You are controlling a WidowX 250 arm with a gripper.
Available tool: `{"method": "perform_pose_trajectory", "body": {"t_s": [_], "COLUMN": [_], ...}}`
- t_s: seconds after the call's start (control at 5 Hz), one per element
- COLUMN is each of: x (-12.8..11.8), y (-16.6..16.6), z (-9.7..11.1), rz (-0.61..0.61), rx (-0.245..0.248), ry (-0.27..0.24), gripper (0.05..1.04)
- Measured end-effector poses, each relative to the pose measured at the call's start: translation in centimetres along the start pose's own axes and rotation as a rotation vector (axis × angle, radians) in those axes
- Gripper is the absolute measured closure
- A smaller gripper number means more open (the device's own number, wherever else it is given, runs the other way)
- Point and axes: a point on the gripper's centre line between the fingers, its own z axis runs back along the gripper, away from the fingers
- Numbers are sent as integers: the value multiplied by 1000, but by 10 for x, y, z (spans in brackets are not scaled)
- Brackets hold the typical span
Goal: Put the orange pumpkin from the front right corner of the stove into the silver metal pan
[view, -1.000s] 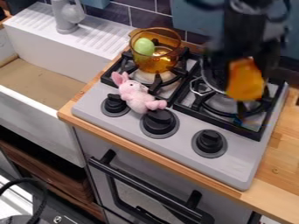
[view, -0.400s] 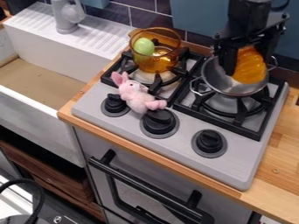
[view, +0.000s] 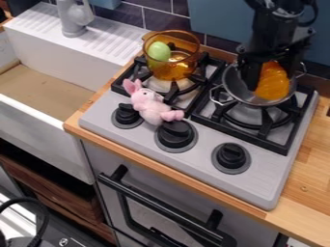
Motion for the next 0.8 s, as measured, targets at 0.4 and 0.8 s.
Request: {"method": "perform_pose_trajectory", "body": {"t_s": [0.4,0.8], "x": [13,19], "y": [-6,-9], "z": [-1,1], "rz": [16,24], "rx": [15,13], "ry": [4,3], "gripper": [87,87]}}
